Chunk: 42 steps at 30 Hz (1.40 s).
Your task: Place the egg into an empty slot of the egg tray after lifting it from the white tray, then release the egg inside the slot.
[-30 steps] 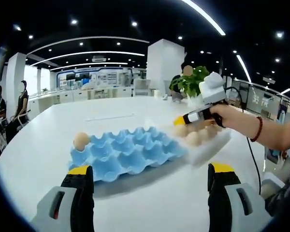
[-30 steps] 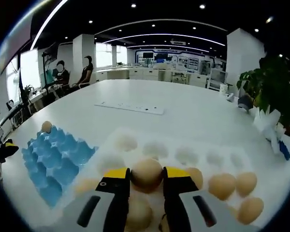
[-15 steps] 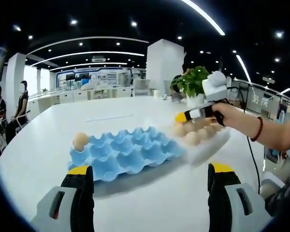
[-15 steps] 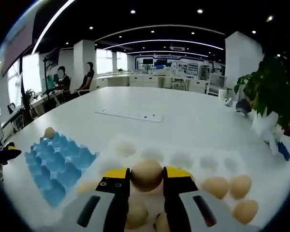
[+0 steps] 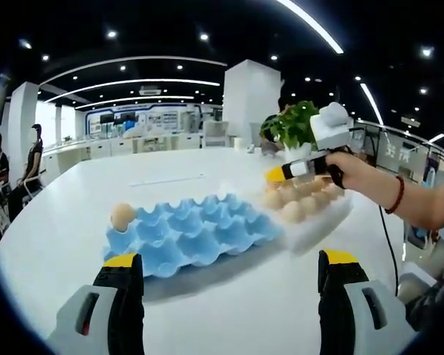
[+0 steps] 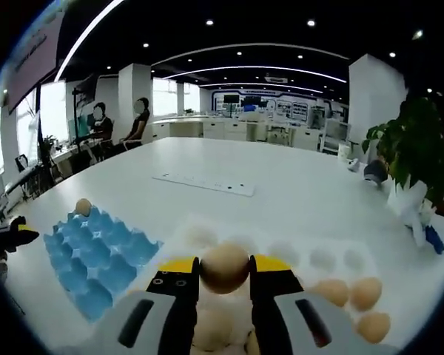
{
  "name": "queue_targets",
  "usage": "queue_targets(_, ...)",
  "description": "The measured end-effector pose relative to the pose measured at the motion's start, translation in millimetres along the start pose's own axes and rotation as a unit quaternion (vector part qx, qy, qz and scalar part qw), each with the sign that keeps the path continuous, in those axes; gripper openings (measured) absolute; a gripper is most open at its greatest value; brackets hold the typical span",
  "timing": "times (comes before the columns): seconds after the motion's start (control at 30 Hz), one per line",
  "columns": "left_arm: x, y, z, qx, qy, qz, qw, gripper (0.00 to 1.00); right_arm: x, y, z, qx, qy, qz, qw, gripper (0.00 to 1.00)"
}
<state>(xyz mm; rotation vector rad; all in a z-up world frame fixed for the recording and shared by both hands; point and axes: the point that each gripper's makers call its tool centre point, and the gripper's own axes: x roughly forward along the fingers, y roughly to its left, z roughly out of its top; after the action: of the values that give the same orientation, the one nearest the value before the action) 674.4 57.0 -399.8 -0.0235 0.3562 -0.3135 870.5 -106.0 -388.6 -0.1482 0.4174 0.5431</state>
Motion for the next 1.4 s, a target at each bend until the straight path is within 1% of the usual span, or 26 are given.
queue_targets(0.1,0,-0.2,-0.6,-0.001,0.001,0.000,1.0000,1.00,1,7,5.8,-0.007,-0.004,0.005,1.0000,0.28)
queue_targets(0.2,0,-0.9,-0.6,0.001,0.002,-0.002,1.0000,1.00,1,15,7.9,-0.011,-0.007,0.012,0.9998,0.28)
queue_targets(0.33,-1,-1.3,0.6,0.001,0.000,-0.002,1.0000,1.00,2,19,8.9,-0.020,-0.008,0.015,0.9996,0.28)
queue_targets(0.43,-1,-1.1,0.5,0.001,0.002,-0.002,1.0000,1.00,3,22,9.3,-0.018,-0.008,0.020,0.9996,0.28)
queue_targets(0.6,-1,-1.5,0.5,0.003,0.001,-0.002,1.0000,1.00,5,32,11.8,-0.023,-0.007,0.031,0.9992,0.28)
queue_targets(0.73,-1,-2.9,-1.0,0.003,0.005,-0.004,1.0000,1.00,7,45,15.6,-0.027,-0.009,0.043,0.9987,0.28)
queue_targets(0.83,1,0.8,-1.0,0.003,0.005,-0.005,1.0000,1.00,10,58,20.0,-0.033,-0.012,0.052,0.9980,0.28)
queue_targets(1.0,1,3.2,-1.2,0.003,0.007,-0.005,1.0000,1.00,12,72,22.9,-0.041,-0.014,0.062,0.9971,0.28)
queue_targets(1.17,-1,1.4,-1.4,0.002,0.006,-0.004,1.0000,1.00,14,86,22.7,-0.050,-0.012,0.074,0.9959,0.28)
queue_targets(1.23,-2,0.2,-1.1,0.001,0.003,-0.005,1.0000,1.00,17,94,23.4,-0.051,-0.009,0.082,0.9952,0.28)
queue_targets(1.4,-3,-4.3,-5.0,0.002,0.008,-0.006,0.9999,1.00,24,116,25.7,-0.061,-0.011,0.097,0.9933,0.28)
